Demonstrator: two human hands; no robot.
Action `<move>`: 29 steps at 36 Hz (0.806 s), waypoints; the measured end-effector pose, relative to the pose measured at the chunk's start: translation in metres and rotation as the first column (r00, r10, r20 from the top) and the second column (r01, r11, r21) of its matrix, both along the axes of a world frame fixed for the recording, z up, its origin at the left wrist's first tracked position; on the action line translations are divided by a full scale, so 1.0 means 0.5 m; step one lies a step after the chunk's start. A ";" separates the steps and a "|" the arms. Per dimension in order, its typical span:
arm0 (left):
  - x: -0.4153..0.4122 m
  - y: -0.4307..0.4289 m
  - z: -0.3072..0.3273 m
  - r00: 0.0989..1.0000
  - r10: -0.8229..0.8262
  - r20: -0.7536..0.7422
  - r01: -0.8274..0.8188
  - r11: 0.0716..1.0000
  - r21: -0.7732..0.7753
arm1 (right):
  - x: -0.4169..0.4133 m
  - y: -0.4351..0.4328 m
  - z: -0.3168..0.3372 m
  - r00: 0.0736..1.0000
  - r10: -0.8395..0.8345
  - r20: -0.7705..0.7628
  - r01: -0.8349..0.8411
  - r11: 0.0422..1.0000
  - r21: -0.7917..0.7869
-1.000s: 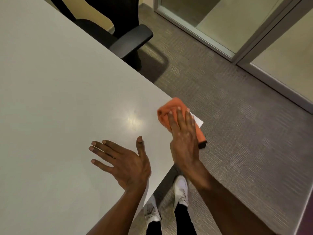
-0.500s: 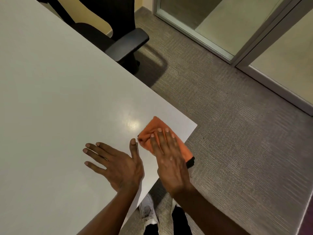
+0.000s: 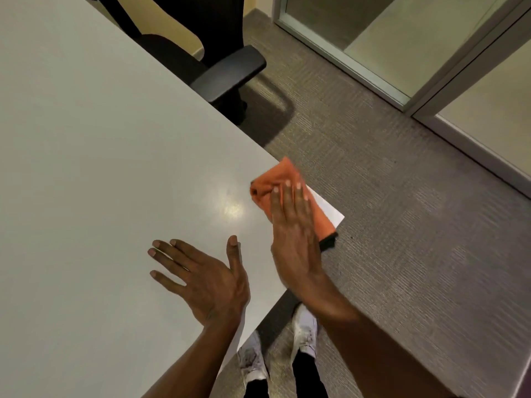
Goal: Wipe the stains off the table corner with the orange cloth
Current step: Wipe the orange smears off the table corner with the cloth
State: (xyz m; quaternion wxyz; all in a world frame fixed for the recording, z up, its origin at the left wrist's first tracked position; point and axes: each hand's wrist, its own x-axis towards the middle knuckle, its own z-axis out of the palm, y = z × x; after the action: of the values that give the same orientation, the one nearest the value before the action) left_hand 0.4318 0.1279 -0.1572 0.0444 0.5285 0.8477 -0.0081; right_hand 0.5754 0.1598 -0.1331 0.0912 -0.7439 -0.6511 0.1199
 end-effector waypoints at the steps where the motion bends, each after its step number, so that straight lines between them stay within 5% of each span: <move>1: -0.001 0.000 0.000 1.000 0.002 0.006 -0.002 1.000 0.002 | -0.004 -0.038 0.001 1.000 -0.003 -0.016 0.003 1.000 -0.014; 7: 0.003 0.000 0.003 1.000 0.000 0.007 0.000 1.000 0.006 | -0.008 -0.186 -0.008 0.992 -0.050 -0.117 0.067 0.987 0.149; 14: 0.004 0.002 0.004 1.000 -0.001 0.000 0.001 1.000 0.009 | 0.030 0.009 -0.006 0.986 0.118 -0.115 -0.108 0.990 0.088; 21: 0.004 0.002 0.003 1.000 0.003 -0.013 -0.003 1.000 0.005 | 0.030 0.253 -0.005 0.987 0.085 -0.135 -0.075 0.994 0.074; 29: 0.002 0.002 0.002 1.000 0.012 0.004 -0.012 1.000 0.020 | 0.063 0.131 0.001 0.997 -0.042 -0.060 0.043 0.999 0.013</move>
State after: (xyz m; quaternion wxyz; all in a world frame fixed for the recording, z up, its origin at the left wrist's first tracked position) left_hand 0.4329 0.1287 -0.1560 0.0408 0.5238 0.8509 0.0017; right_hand 0.6069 0.2251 -0.1325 0.1183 -0.7530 -0.6329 0.1354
